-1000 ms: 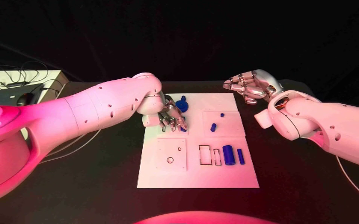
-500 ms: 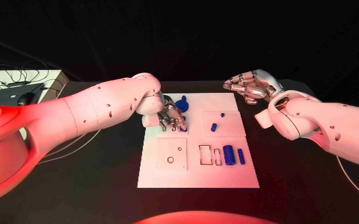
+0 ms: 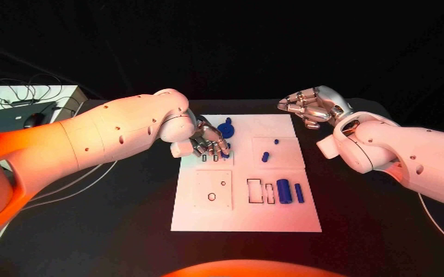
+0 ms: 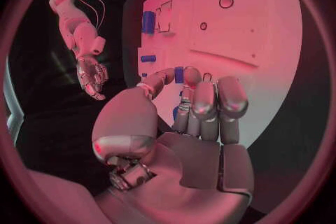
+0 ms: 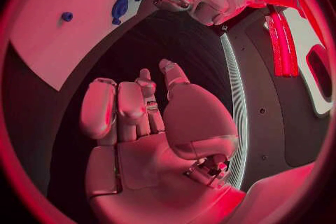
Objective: Assemble the parts on the task board
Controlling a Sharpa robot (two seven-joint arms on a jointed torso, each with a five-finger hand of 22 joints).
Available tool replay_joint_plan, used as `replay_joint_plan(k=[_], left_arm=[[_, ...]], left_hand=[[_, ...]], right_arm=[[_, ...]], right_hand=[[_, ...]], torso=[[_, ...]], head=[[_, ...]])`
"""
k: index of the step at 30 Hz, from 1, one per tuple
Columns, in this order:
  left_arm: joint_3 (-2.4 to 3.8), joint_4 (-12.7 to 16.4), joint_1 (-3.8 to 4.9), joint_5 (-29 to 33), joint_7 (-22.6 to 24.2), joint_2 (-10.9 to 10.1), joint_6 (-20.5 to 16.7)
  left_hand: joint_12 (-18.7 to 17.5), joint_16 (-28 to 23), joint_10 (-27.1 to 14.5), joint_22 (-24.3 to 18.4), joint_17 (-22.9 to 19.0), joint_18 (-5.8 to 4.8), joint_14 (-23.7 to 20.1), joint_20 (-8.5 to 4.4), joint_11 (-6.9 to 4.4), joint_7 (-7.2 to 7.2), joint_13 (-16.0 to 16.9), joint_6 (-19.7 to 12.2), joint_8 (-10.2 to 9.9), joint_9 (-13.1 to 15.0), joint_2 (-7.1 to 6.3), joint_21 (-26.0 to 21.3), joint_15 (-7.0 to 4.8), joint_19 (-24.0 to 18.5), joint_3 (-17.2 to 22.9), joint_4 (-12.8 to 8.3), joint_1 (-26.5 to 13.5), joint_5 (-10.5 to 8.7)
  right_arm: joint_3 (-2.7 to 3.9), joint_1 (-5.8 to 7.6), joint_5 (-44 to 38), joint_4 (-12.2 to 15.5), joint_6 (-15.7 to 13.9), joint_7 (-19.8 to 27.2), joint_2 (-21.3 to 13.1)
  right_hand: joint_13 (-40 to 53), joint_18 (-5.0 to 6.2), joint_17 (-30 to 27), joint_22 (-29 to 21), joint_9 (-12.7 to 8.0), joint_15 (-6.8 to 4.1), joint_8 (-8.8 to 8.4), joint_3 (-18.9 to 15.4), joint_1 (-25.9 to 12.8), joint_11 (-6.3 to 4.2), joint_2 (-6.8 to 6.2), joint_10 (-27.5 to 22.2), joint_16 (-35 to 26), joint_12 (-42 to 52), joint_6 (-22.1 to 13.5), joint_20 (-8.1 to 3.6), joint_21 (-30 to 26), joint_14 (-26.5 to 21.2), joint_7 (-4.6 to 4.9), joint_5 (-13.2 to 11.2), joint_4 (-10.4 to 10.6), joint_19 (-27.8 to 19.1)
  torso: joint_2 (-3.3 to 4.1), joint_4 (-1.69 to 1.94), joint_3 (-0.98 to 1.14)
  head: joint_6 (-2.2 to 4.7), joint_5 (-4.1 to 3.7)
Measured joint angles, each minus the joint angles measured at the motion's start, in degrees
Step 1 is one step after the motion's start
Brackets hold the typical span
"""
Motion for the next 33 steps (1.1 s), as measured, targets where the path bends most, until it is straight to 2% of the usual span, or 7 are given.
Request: replay_joint_plan(k=[7,14,25,28,30,32,33], left_arm=[[0.08,4.07,0.00,0.30,0.01,-3.55,-1.76],[0.08,6.94,-0.12,-2.42,0.06,-5.40,-3.52],[-0.23,7.96,-0.54,-11.04,0.09,-4.97,-6.68],[-0.33,7.67,-0.74,-13.16,0.09,-4.31,-7.11],[-0.38,7.41,-0.87,-14.27,0.09,-3.96,-7.26],[-0.42,7.07,-1.01,-15.27,0.07,-3.58,-7.35],[-0.44,6.93,-1.06,-15.62,0.06,-3.42,-7.36]], left_hand=[[0.00,0.52,0.56,0.03,-0.09,-0.01,0.20,0.00,0.50,-0.02,0.60,0.18,0.04,0.33,-0.24,0.00,-0.19,0.00,0.01,0.00,-0.37,0.21],[-0.04,0.78,1.15,0.02,-0.45,-0.05,0.00,-0.21,0.32,0.17,0.62,0.79,0.04,0.73,-0.38,-0.25,-0.40,0.21,0.64,-0.48,-0.51,0.21],[-0.05,0.78,1.36,-0.02,-1.26,-0.44,0.00,-0.42,0.52,0.21,1.37,0.84,-0.38,1.66,-0.38,-0.66,-0.39,0.41,0.72,-0.41,-0.51,0.20],[-0.05,0.78,1.36,-0.02,-1.26,-0.44,0.00,-0.42,0.52,0.37,1.37,1.00,-0.41,1.70,-0.38,-0.66,-0.39,0.41,0.72,-0.41,-0.51,0.19],[-0.05,0.78,1.36,-0.02,-1.26,-0.45,0.00,-0.42,0.52,0.37,1.37,1.01,-0.54,1.73,-0.38,-0.66,-0.39,0.41,0.72,-0.41,-0.51,0.19],[-0.34,0.78,1.36,-0.02,-1.39,-0.45,0.00,-0.42,0.52,0.37,1.37,1.01,-0.58,1.82,-0.38,-0.66,-0.39,0.41,0.72,-0.41,-0.51,0.15],[-0.33,0.78,1.37,-0.02,-1.41,-0.45,0.00,-0.42,0.52,0.37,1.37,1.01,-0.58,1.83,-0.38,-0.66,-0.39,0.41,0.72,-0.41,-0.51,0.13]], right_arm=[[-0.01,-0.01,-0.02,-0.24,0.01,0.02,-0.12],[-0.02,-0.03,-0.03,-0.71,-0.01,0.22,-0.16],[-0.02,-0.03,-0.04,-1.44,-0.22,0.91,-0.10],[-0.02,-0.03,0.06,-1.64,-0.50,1.50,-0.05],[-0.02,-0.03,0.23,-1.72,-0.73,2.04,0.02],[-0.02,0.00,0.60,-1.85,-1.08,2.83,0.14],[-0.01,0.01,0.82,-1.91,-1.26,3.23,0.18]], right_hand=[[-0.01,0.00,0.00,0.00,-0.08,0.00,0.00,0.00,-0.01,0.00,-0.01,0.00,0.00,0.00,0.00,0.00,0.00,0.00,0.00,0.00,0.00,0.00],[-0.01,0.00,-0.08,0.00,-0.16,0.00,-0.22,0.00,-0.23,0.08,-0.23,0.09,0.00,0.00,0.23,0.00,0.00,0.00,0.21,0.00,0.00,0.00],[-0.33,0.00,-0.35,-0.01,-0.37,0.00,-0.27,0.00,-0.23,0.09,-0.23,0.09,-0.21,-0.57,0.24,0.00,-0.25,0.00,0.20,0.00,0.00,0.00],[-2.96,0.00,-3.30,-0.01,-0.47,-0.31,-0.50,0.24,-0.23,0.34,-0.23,-1.57,-3.93,-4.02,0.24,0.00,-6.20,-0.31,0.19,0.00,-0.24,0.00],[-5.91,0.01,-6.75,-0.01,-0.60,-0.31,-0.64,0.43,-0.23,0.45,-0.23,-3.48,-8.39,-7.56,0.00,-0.10,-13.86,-1.19,0.21,0.00,-0.43,-0.61],[-9.01,0.95,-10.44,-0.01,-0.64,-0.26,-0.72,0.73,-0.23,0.68,-0.23,-4.27,-13.83,-10.60,-0.36,0.08,-23.75,-1.97,0.38,0.00,-0.73,-2.20],[-11.12,1.42,-11.91,-1.37,-0.75,0.00,-0.96,0.86,-0.23,0.60,-0.23,-4.56,-16.77,-12.27,-0.75,0.20,-31.23,-2.28,0.75,0.00,-0.87,-3.26]], torso=[[-0.05,0.03,0.04],[-0.07,0.01,0.00],[-0.02,-0.04,-0.01],[0.00,-0.07,-0.01],[0.01,-0.10,-0.01],[0.01,-0.10,-0.01],[0.03,-0.12,-0.01]], head=[[-0.09,0.09],[-0.19,0.27],[-0.32,0.69],[-0.35,0.74],[-0.35,0.76],[-0.36,0.79],[-0.36,0.79]])
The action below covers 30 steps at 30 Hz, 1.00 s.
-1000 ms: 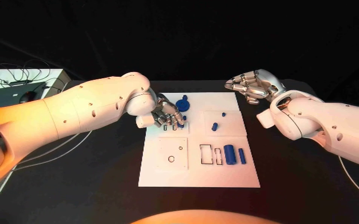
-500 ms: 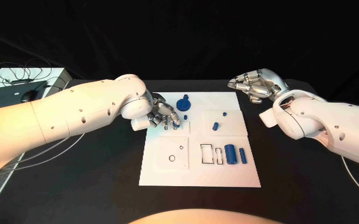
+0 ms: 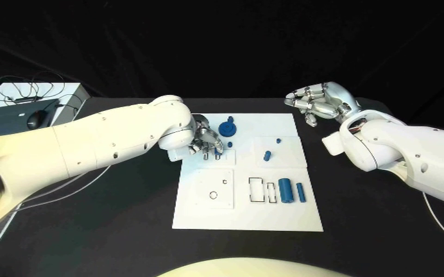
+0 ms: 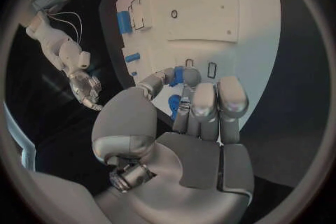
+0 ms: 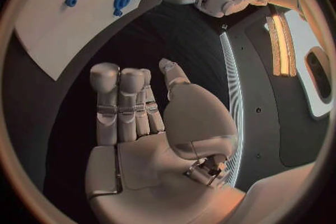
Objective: Assemble the parts on the task board
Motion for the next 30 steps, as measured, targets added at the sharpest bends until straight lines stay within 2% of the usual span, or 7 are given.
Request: replay_joint_plan(k=[3,7,10,17,25,29,30], left_arm=[[-0.07,-0.37,-0.10,-0.83,-0.03,0.44,0.01],[-0.15,-0.74,-0.17,-1.38,-0.06,0.89,0.13],[-0.22,-0.95,-0.24,-1.64,-0.07,1.12,0.31],[-0.32,-1.04,-0.32,-1.76,-0.09,1.22,1.12],[-0.29,-0.70,-0.31,-1.76,-0.08,0.80,2.05],[-0.27,-0.46,-0.36,-1.73,-0.06,0.43,2.45],[-0.27,-0.43,-0.36,-1.72,-0.05,0.37,2.51]], left_hand=[[0.00,0.00,0.00,0.00,0.00,-0.04,0.00,-0.20,0.00,0.00,0.00,0.00,-0.01,0.00,-0.01,0.00,0.00,0.20,0.08,-0.07,-0.01,-0.02],[0.00,0.00,0.00,0.00,0.00,-0.04,0.00,-0.20,0.00,0.00,0.10,0.00,-0.02,0.07,-0.31,0.00,0.01,0.20,0.77,0.04,-0.31,-0.03],[0.00,0.00,0.01,0.00,-0.05,-0.04,0.00,-0.20,0.00,-0.01,0.10,0.00,-0.16,0.17,-0.42,0.00,0.00,0.20,0.93,0.19,-0.41,-0.05],[0.00,0.00,0.18,0.00,-0.12,-0.05,-0.14,-0.20,0.18,-0.01,0.20,0.00,-0.33,0.18,-0.42,0.00,-0.14,0.20,0.93,0.18,-0.41,0.41],[-0.33,0.00,0.18,0.06,-0.23,-0.92,-0.14,-0.20,0.18,-0.02,0.25,0.00,-0.50,0.17,-0.41,0.00,-0.13,0.19,0.93,0.18,-0.41,0.67],[-0.33,0.00,0.19,0.06,-0.27,-0.92,-0.14,-0.20,0.17,0.06,0.25,0.24,-0.61,0.17,-0.41,0.00,-0.13,0.19,0.93,0.18,-0.41,0.97],[-0.33,0.00,0.21,0.08,-0.27,-0.92,-0.13,-0.20,0.16,0.06,0.25,0.25,-0.61,0.17,-0.41,0.00,-0.13,0.19,0.93,0.18,-0.41,0.97]], right_arm=[[0.01,0.01,0.89,-0.14,-0.63,1.50,0.12],[0.01,0.03,2.46,-0.35,-1.40,3.69,0.36],[0.01,0.05,4.04,-0.57,-1.82,5.47,0.55],[0.02,0.09,7.14,-0.86,-2.07,8.33,0.77],[0.02,0.11,9.27,-1.16,-2.01,9.95,0.80],[0.02,0.11,10.13,-1.39,-1.93,10.42,0.80],[0.01,0.12,10.28,-1.42,-1.91,10.50,0.80]], right_hand=[[-4.92,0.04,-2.05,-6.58,-0.18,0.11,-0.08,-0.19,0.01,0.21,0.01,-0.39,-6.09,-2.39,-0.29,0.19,-15.51,-0.11,0.28,0.00,-0.41,-1.04],[-11.68,0.05,-5.26,-11.98,-0.48,0.99,-0.23,0.01,1.28,0.73,0.39,-1.53,-12.64,-6.73,-1.47,0.99,-22.31,-2.00,1.15,-0.92,-1.13,-2.74],[-19.26,0.02,-9.68,-18.80,-3.94,2.19,-0.97,0.25,2.60,1.64,0.46,-2.41,-20.19,-11.21,-2.92,2.05,-27.79,-3.10,2.09,-2.28,-1.37,-4.71],[-33.85,-0.62,-17.02,-35.06,-11.07,3.92,1.21,-0.49,3.41,3.45,0.82,-2.58,-34.52,-16.55,-4.14,3.78,-29.58,-2.16,3.30,-2.88,-0.94,-7.51],[-48.92,-1.42,-23.34,-46.74,-14.72,6.08,1.47,-0.52,3.41,5.05,0.82,-0.57,-42.12,-25.37,-4.65,6.09,-29.48,-5.25,3.81,-2.88,-0.67,-11.86],[-52.00,-1.42,-26.88,-50.85,-15.76,6.14,1.11,-0.38,3.41,5.06,0.82,0.63,-43.03,-27.61,-4.62,6.23,-29.46,-5.31,3.84,-3.04,-0.54,-12.00],[-52.03,-1.42,-29.89,-55.41,-16.74,6.38,0.76,-0.28,3.41,5.13,0.82,1.52,-42.85,-29.07,-4.33,6.21,-28.76,-5.06,4.05,-3.04,-0.43,-11.91]], torso=[[0.02,-0.01,0.01],[0.03,0.00,0.01],[0.05,0.00,0.00],[0.08,0.02,-0.03],[0.10,0.02,-0.08],[0.09,0.05,-0.10],[0.10,0.06,-0.10]], head=[[-0.01,0.00],[-0.09,-0.03],[-0.14,0.00],[-0.25,0.03],[-0.41,-0.05],[-0.45,-0.07],[-0.48,-0.07]])
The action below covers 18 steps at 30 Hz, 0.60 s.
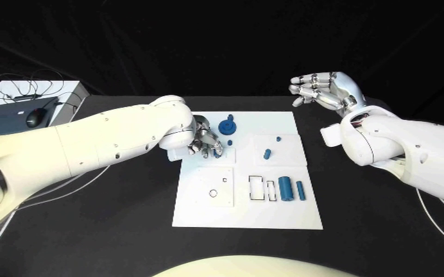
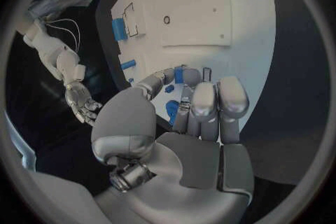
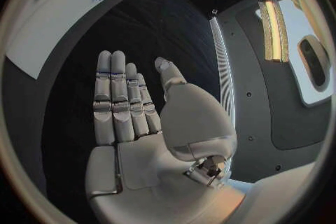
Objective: Assemble the parts on the task board
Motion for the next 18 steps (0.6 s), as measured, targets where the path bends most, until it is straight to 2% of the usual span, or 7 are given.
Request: replay_joint_plan(k=[1,4,18], left_arm=[[0.00,0.02,0.00,0.00,0.00,-0.05,0.06],[0.01,0.04,-0.01,0.01,0.01,-0.19,0.21],[-0.02,-0.15,-0.08,-0.01,-0.03,-0.44,0.79]], left_hand=[[0.00,0.19,0.17,0.04,0.00,0.00,0.00,0.00,-0.16,-0.03,0.00,0.16,-0.01,0.00,0.00,0.00,0.01,0.00,0.00,0.00,0.00,0.00],[0.00,0.22,0.17,0.05,-0.01,0.00,0.01,-0.10,-0.16,-0.02,0.00,0.17,-0.06,0.00,0.00,0.00,0.01,0.10,0.00,0.00,0.00,0.00],[-0.32,0.22,0.17,0.16,-0.05,0.00,0.03,-0.20,-0.16,-0.03,-0.01,0.16,-0.22,0.14,0.00,0.00,0.04,0.20,0.00,-0.01,0.00,0.33]], right_arm=[[0.00,0.00,0.14,-0.02,0.02,0.06,0.00],[0.00,0.00,0.44,-0.04,0.07,0.17,0.01],[-0.01,0.01,1.16,-0.11,0.59,0.43,0.03]], right_hand=[[-0.01,0.00,-1.54,-2.34,-0.53,0.16,-0.07,0.09,0.00,0.08,0.00,0.49,0.26,-0.74,0.33,0.01,0.42,0.16,0.03,0.00,0.09,0.38],[-0.01,-0.01,-2.41,-4.41,-0.74,0.18,-0.07,0.14,0.23,0.09,-0.24,0.69,0.50,-1.04,0.43,0.01,1.28,0.18,0.09,0.00,0.14,0.57],[-0.01,0.00,-2.41,-6.20,-0.67,0.09,-0.06,0.14,0.22,0.10,-0.23,0.70,0.73,-1.04,0.49,0.24,2.62,-0.15,0.03,0.28,0.13,0.34]], torso=[[-0.01,0.01,0.01],[-0.01,0.01,0.00],[-0.01,-0.01,0.05]], head=[[-0.01,0.01],[-0.05,0.04],[-0.15,0.27]])
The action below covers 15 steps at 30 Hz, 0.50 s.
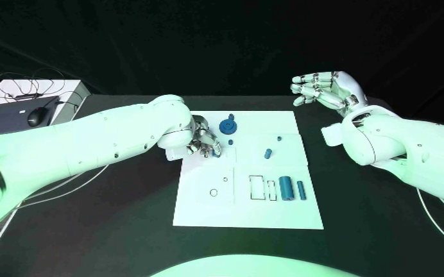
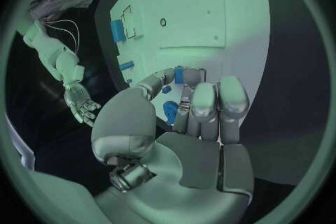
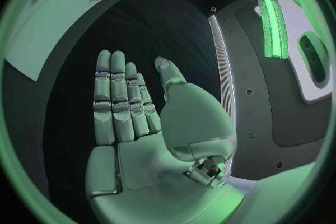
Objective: Assemble the parts on the task board
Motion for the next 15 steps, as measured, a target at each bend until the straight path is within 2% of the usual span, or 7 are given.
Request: replay_joint_plan(k=[4,9,15], left_arm=[[-0.02,-0.30,-0.02,0.00,-0.01,0.20,0.08],[-0.04,-0.65,-0.04,0.00,-0.05,0.51,0.13],[-0.06,-0.96,-0.04,-0.01,-0.11,0.74,0.20]], left_hand=[[0.00,0.00,0.00,0.00,-0.11,0.00,0.01,0.00,0.00,0.00,0.06,0.00,0.00,0.01,0.00,0.00,0.01,0.00,0.00,-0.01,0.00,0.00],[0.00,0.00,0.00,0.00,-0.11,0.00,0.01,0.00,0.00,-0.01,0.08,-0.01,-0.04,0.17,0.00,0.00,0.02,0.00,-0.01,-0.01,0.00,-0.01],[0.00,0.00,0.02,0.07,-0.20,0.00,-0.08,0.00,0.01,-0.02,0.21,0.00,-0.28,0.15,0.00,0.00,-0.08,0.00,-0.01,-0.01,0.00,-0.06]], right_arm=[[0.00,0.00,0.06,0.00,0.18,0.00,0.01],[0.00,0.00,0.11,-0.01,0.39,0.00,0.11],[0.00,0.00,0.14,-0.01,0.68,0.00,0.17]], right_hand=[[0.00,0.00,0.00,-0.18,0.00,0.09,0.00,0.00,0.00,-0.01,0.00,-0.04,0.00,0.00,0.01,0.00,0.00,-0.09,-0.01,0.10,0.00,0.00],[-0.07,-0.01,-0.46,-0.90,0.00,0.58,0.00,0.17,0.00,0.30,0.00,-0.75,-0.01,-0.75,0.01,0.55,0.00,-1.87,-0.01,0.10,-0.17,-1.41],[-0.06,0.00,-2.02,-2.20,0.00,0.59,0.00,0.41,0.00,0.31,0.00,-0.75,2.83,-1.56,0.01,0.51,0.88,-3.48,-0.02,0.34,-0.41,-1.96]], torso=[[-0.01,-0.03,0.01],[-0.02,-0.04,0.02],[-0.03,-0.07,0.04]], head=[[-0.02,0.09],[-0.08,0.16],[-0.04,0.18]])
